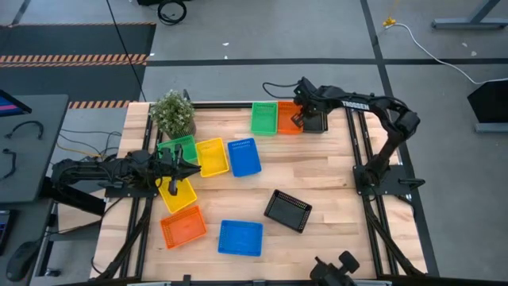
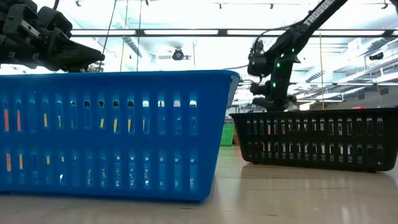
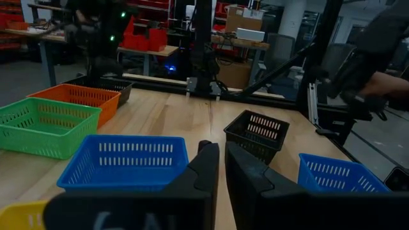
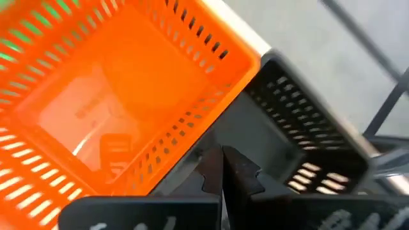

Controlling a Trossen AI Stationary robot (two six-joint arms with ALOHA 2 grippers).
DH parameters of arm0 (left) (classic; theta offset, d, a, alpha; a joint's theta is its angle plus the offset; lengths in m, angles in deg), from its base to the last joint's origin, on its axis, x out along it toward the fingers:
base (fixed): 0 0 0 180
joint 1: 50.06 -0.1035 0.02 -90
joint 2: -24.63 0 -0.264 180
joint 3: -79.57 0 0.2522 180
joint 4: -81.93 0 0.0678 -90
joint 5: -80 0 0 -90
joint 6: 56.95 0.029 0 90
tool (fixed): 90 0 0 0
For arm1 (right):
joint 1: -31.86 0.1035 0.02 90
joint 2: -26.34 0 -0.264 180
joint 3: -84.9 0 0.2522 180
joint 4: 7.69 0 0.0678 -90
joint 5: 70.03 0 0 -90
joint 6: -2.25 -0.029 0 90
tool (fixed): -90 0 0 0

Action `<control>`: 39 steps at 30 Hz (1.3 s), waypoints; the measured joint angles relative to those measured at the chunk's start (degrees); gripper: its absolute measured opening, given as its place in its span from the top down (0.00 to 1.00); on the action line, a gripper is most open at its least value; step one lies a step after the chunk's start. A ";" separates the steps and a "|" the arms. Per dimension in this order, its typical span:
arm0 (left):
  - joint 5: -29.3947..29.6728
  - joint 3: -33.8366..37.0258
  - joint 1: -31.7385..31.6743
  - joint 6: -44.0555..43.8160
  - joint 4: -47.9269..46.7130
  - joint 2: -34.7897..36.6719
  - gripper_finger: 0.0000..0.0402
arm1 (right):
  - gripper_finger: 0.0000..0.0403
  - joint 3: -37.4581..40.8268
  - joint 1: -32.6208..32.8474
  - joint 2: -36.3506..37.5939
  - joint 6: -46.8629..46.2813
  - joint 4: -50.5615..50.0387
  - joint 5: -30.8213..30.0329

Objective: Stack baskets by color
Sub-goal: Move the top blue bin to the top of the table to the right of the green bin

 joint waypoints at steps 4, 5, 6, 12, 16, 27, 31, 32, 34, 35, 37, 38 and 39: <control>0.00 0.00 0.00 0.01 0.00 0.00 0.91 | 0.99 -0.06 3.36 4.31 1.68 0.31 -2.25; -0.02 0.00 -0.01 -0.01 0.00 0.00 0.91 | 0.99 -0.07 4.72 5.33 2.42 0.31 -2.28; 0.00 0.00 -0.01 -0.01 0.00 0.00 0.91 | 0.99 -0.07 6.32 6.22 3.24 0.46 -2.09; -0.01 0.00 -0.01 0.00 0.00 0.00 0.92 | 0.99 -0.07 18.28 8.30 8.18 7.41 7.83; -0.02 0.00 0.00 0.00 0.00 0.00 0.92 | 0.98 -0.07 25.81 6.08 11.12 17.65 20.59; -0.02 0.00 -0.01 0.01 0.02 0.02 0.92 | 0.82 -0.46 39.26 -2.59 16.27 34.58 25.50; -0.02 0.00 0.00 -0.01 0.01 0.00 0.93 | 0.68 -0.57 41.29 -3.46 17.09 33.74 22.72; 0.00 0.00 0.00 -0.01 0.13 0.00 0.93 | 0.65 -0.51 41.50 -3.61 17.16 32.18 21.53; -0.03 0.00 0.00 -0.01 0.02 0.02 0.93 | 0.60 -0.52 41.65 -4.80 17.60 31.55 19.18; -0.01 0.00 0.00 -0.01 0.15 -0.01 0.93 | 0.58 -0.51 41.65 -5.48 17.98 30.63 18.44; 0.00 0.00 0.00 -0.01 0.40 -0.35 0.92 | 0.55 -0.48 41.40 -7.15 19.51 30.59 18.22; -0.02 0.00 0.01 -0.01 0.11 -0.35 0.91 | 0.55 -0.48 41.36 -8.02 20.77 30.74 18.22; -0.01 0.00 0.00 0.00 0.31 -0.44 0.91 | 0.54 -0.48 41.32 -8.71 22.02 30.73 18.15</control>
